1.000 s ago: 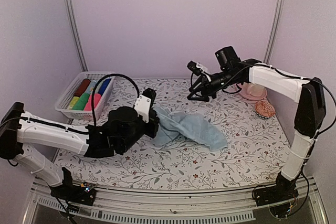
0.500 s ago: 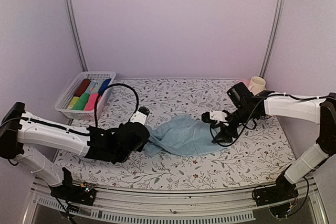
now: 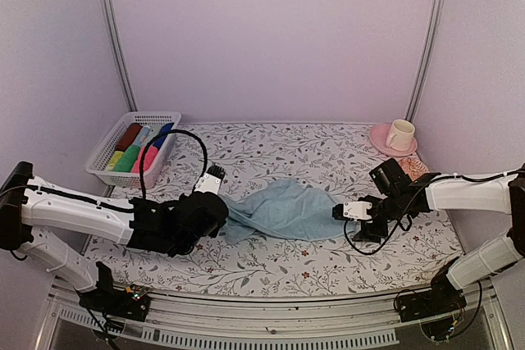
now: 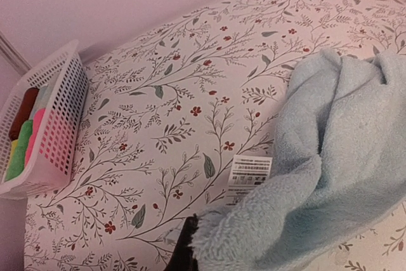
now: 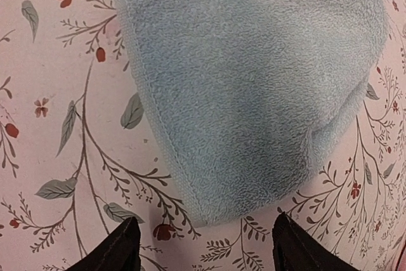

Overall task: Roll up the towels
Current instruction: Flatten out the towel at the center of the board.

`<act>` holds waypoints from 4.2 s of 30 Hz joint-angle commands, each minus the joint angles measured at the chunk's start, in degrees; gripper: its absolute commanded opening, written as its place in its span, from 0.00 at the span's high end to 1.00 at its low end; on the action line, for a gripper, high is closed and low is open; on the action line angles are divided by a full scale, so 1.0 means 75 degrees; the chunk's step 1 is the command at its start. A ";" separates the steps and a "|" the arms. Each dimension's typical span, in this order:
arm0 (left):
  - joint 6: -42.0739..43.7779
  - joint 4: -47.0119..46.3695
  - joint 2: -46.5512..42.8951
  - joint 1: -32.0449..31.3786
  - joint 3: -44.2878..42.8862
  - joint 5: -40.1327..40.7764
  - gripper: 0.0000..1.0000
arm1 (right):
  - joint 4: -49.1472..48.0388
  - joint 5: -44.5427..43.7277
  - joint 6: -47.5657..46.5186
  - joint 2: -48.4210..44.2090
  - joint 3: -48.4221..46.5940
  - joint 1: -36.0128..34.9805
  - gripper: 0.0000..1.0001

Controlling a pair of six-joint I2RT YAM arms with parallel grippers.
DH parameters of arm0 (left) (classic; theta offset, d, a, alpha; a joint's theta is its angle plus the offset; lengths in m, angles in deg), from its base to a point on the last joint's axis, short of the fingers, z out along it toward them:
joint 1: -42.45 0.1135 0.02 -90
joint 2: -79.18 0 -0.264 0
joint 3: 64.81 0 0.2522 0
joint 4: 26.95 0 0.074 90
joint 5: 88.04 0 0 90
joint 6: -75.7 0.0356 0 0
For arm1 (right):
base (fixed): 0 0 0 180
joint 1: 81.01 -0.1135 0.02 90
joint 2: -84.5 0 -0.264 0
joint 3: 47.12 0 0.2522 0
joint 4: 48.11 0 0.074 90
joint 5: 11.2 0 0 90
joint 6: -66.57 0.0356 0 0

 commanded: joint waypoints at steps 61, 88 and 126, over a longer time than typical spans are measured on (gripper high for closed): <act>0.3476 0.0636 0.2561 0.2720 -0.2871 -0.3587 1.00 | 0.1666 -0.2052 0.0528 0.3127 -0.5695 0.1167 0.98; 0.3355 -0.0094 0.1605 0.5098 -0.1687 -0.7472 0.13 | 0.0205 -0.2945 0.1571 0.4574 -0.5524 0.1392 0.97; 0.3180 -0.1808 0.3326 0.6143 -0.1474 -0.9611 0.65 | 0.0152 -0.2354 0.1771 0.4174 -0.5108 0.1386 0.97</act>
